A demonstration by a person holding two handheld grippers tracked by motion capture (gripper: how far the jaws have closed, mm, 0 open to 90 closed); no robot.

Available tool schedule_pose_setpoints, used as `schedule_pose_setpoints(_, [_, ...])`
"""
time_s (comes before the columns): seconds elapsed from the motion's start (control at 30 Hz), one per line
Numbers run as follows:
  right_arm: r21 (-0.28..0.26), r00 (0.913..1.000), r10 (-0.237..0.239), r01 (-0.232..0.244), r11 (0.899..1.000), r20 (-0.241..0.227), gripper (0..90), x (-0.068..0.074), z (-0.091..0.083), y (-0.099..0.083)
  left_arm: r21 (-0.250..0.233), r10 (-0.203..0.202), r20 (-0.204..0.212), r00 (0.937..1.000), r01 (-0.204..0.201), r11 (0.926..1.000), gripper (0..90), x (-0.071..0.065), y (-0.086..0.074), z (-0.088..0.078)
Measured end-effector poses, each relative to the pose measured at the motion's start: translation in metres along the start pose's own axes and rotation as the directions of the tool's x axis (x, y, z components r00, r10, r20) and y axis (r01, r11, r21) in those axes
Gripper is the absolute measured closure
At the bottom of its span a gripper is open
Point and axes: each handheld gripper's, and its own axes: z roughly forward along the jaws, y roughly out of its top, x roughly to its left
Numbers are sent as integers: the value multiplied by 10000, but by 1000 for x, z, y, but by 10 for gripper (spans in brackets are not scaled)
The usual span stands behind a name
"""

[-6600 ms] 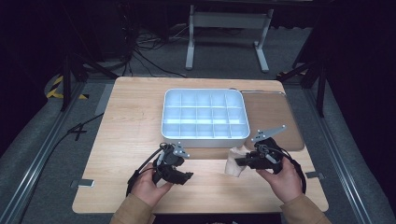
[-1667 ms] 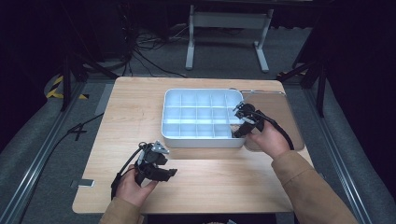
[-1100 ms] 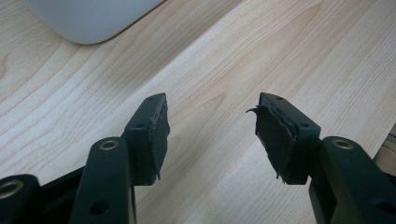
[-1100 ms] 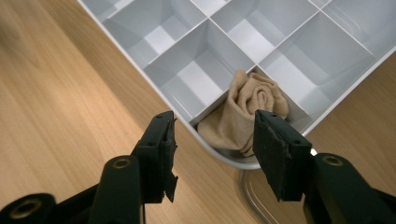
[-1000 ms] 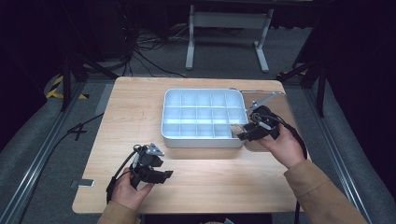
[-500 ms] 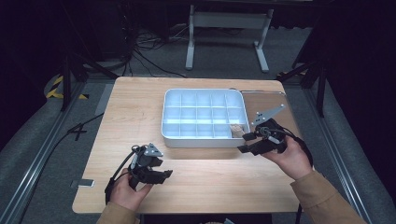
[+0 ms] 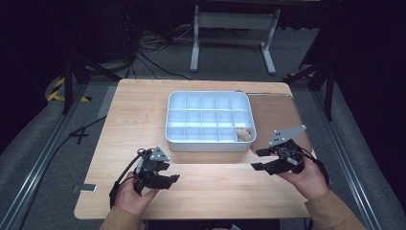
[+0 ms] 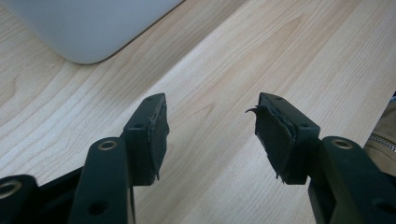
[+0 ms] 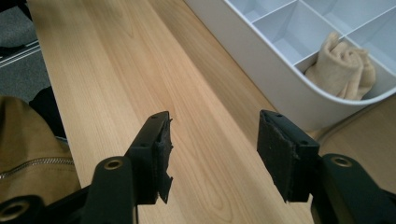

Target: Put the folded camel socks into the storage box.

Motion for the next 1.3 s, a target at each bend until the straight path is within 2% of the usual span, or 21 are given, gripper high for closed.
schedule_pose_setpoints(0.1, [20, 9999, -111, 111, 9999, -75, 451, 3, 2, -10, 20, -74, 67, 10000, 74, 10000, 443, -1, 0, 1])
schedule_pose_setpoints(0.33, [75, 9999, 132, -132, 9999, -24, 451, 5, 9, -29, 93, 37, 82, 10000, -37, 9999, 443, -1, 2, 3])
schedule_pose_setpoints(0.5, [303, 9999, 170, -170, 9994, -5, 451, 8, 20, -43, 219, 124, 130, 9998, -127, 9997, 442, -2, 2, 4])
schedule_pose_setpoints(0.67, [87, 9995, 88, -91, 9999, 305, 448, 9, 25, -50, 264, 58, 138, 9999, -62, 9996, 442, -2, 2, 6])
schedule_pose_setpoints(0.77, [-73, 9989, 288, -285, 9996, 374, 455, 9, 30, -56, 286, 138, 194, 9997, -144, 9995, 442, -2, 2, 7])
schedule_pose_setpoints(0.93, [108, 9984, 412, -416, 9991, 383, 456, 8, 39, -63, 453, 181, 201, 9996, -190, 9988, 442, -3, 2, 10])
schedule_pose_setpoints(1.3, [437, 9961, 235, -272, 9987, 847, 453, 12, 56, -72, 853, 348, 330, 9989, -375, 9956, 440, -4, 2, 18])
